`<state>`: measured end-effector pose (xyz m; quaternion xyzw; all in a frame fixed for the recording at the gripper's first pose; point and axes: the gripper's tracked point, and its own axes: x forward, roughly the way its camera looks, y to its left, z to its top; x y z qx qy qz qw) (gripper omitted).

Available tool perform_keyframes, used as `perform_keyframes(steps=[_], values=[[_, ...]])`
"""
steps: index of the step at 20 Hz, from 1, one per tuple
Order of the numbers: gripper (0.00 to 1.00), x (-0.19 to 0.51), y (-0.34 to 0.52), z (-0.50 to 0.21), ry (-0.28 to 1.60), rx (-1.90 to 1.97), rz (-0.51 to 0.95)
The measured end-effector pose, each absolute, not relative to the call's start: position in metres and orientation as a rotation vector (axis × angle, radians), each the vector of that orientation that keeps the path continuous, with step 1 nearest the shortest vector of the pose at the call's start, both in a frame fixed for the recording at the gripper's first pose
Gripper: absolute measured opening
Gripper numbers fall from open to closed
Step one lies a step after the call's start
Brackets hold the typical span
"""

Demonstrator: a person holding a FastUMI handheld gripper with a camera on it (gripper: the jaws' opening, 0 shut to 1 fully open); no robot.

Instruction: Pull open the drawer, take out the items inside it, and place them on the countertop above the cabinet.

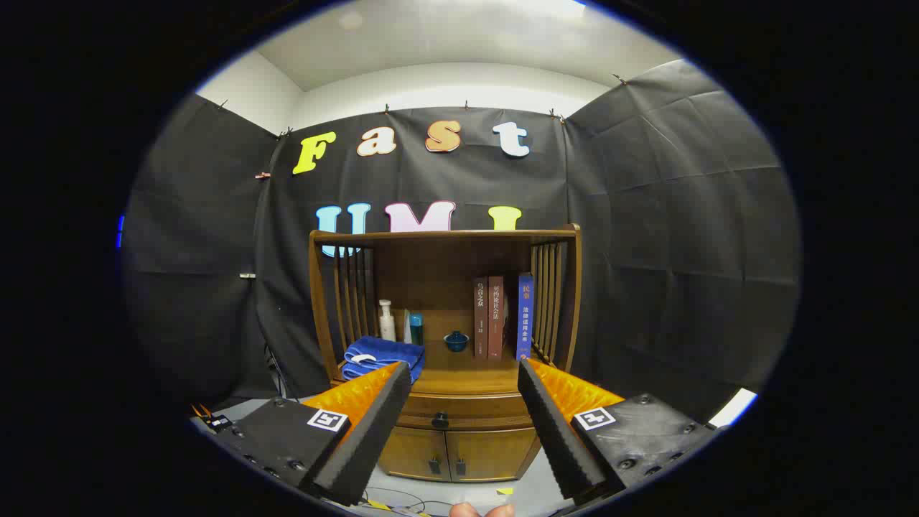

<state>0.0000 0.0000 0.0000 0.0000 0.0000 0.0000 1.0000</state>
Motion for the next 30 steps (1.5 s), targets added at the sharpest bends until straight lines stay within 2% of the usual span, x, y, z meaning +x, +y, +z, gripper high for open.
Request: perform_keyframes(steps=[22,30], values=[[0.99,-0.002,-0.009,-0.012,-0.028,0.019,-0.015],[0.99,0.037,-0.01,-0.096,-0.014,-0.027,-0.043]])
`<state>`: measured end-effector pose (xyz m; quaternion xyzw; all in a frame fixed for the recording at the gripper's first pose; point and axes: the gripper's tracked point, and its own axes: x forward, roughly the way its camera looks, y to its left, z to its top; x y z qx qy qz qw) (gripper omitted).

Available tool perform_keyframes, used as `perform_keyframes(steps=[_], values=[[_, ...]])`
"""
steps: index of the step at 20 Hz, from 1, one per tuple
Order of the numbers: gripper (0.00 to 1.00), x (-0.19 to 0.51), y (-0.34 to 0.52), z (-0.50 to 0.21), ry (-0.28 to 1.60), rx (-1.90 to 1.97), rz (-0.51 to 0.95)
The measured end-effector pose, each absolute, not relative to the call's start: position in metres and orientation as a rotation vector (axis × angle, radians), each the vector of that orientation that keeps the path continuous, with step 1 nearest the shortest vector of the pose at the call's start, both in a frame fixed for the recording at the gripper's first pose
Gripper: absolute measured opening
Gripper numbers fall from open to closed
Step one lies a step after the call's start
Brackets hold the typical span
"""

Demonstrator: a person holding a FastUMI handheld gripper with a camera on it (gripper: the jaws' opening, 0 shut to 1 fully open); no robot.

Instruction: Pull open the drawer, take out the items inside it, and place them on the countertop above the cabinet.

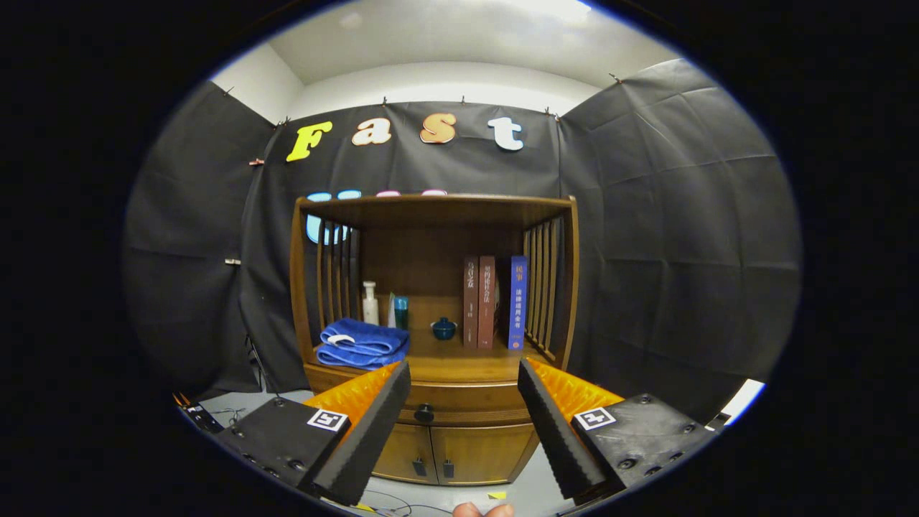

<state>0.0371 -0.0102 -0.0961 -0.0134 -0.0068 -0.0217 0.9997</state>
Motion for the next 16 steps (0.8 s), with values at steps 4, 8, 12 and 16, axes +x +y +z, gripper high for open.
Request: perform_keyframes(steps=[4,8,12,16], values=[[0.99,0.065,-0.012,-0.159,0.005,0.001,-0.056],[0.99,0.093,-0.012,-0.217,0.026,0.0,-0.063],[0.99,0.128,-0.004,-0.268,0.076,-0.002,-0.043],[0.99,0.164,0.01,-0.299,0.116,0.002,-0.012]])
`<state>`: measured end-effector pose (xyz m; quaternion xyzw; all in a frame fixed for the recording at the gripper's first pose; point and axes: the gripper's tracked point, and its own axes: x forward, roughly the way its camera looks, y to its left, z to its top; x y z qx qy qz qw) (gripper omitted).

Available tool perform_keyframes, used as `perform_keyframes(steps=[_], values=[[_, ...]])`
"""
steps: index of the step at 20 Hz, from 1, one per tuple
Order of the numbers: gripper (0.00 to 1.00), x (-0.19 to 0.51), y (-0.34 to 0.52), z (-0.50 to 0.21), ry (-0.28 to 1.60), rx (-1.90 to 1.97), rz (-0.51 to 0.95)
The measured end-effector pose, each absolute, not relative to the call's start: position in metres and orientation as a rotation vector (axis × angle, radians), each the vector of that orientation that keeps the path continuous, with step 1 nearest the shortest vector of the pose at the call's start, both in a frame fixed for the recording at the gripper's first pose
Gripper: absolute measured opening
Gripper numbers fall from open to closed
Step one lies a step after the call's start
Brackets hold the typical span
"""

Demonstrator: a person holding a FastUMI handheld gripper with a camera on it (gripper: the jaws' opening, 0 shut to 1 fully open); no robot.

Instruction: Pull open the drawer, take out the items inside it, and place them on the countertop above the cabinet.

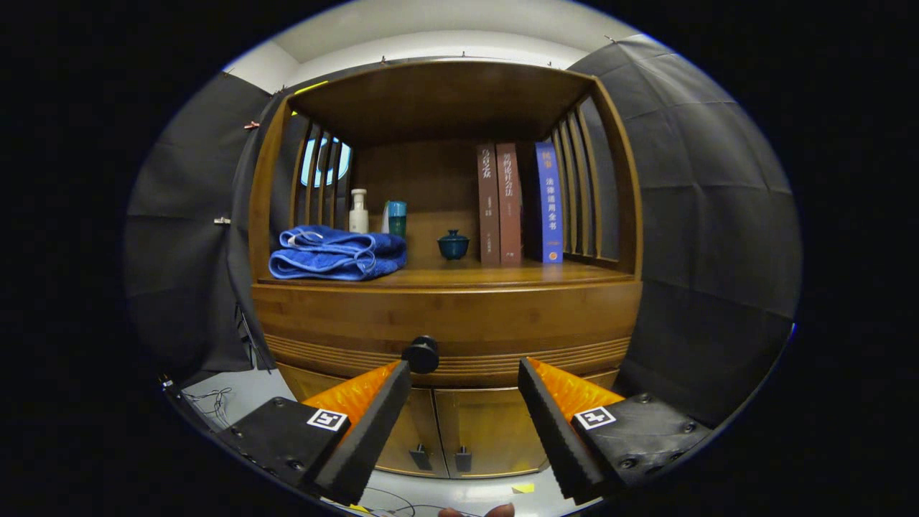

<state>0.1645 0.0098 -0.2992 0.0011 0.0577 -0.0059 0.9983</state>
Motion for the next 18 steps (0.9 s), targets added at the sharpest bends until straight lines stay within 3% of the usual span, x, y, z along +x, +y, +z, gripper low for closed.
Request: perform_keyframes(steps=[5,8,11,14,18], values=[[0.98,0.207,0.031,-0.316,0.131,0.007,-0.01],[0.85,0.222,0.044,-0.324,0.145,0.019,0.013],[0.56,0.23,0.048,-0.322,0.134,0.001,0.007],[0.48,0.23,0.046,-0.321,0.114,0.028,-0.022],[0.27,0.228,0.047,-0.324,0.147,0.022,-0.04]])
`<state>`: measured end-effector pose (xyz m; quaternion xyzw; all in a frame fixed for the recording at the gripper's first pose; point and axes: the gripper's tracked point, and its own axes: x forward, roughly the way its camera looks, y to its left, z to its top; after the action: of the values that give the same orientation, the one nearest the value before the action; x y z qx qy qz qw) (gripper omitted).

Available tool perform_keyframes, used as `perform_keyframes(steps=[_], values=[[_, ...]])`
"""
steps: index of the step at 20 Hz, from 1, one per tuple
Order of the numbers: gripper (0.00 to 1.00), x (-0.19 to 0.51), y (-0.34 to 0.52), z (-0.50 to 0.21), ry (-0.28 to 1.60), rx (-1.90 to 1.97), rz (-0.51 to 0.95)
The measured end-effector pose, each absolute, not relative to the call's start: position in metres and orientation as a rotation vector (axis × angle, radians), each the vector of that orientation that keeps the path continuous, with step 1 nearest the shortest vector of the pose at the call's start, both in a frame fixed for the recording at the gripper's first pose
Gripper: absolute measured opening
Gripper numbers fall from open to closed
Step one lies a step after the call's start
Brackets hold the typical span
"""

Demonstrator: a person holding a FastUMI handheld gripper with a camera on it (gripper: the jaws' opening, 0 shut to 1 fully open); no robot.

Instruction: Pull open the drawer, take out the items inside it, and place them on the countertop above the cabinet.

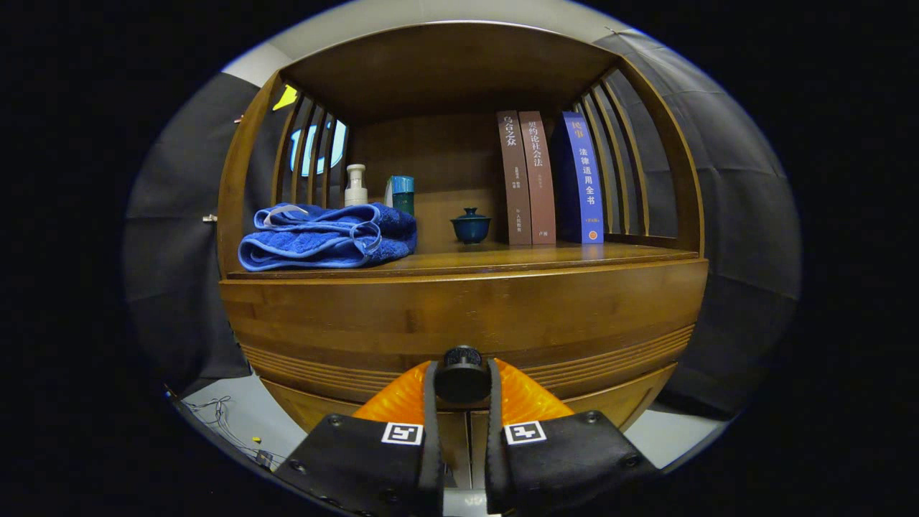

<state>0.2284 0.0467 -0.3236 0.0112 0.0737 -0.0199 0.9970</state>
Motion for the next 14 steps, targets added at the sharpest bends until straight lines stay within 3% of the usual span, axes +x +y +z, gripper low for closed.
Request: perform_keyframes(steps=[14], values=[[0.27,0.138,0.048,-0.319,0.168,0.036,-0.028]])
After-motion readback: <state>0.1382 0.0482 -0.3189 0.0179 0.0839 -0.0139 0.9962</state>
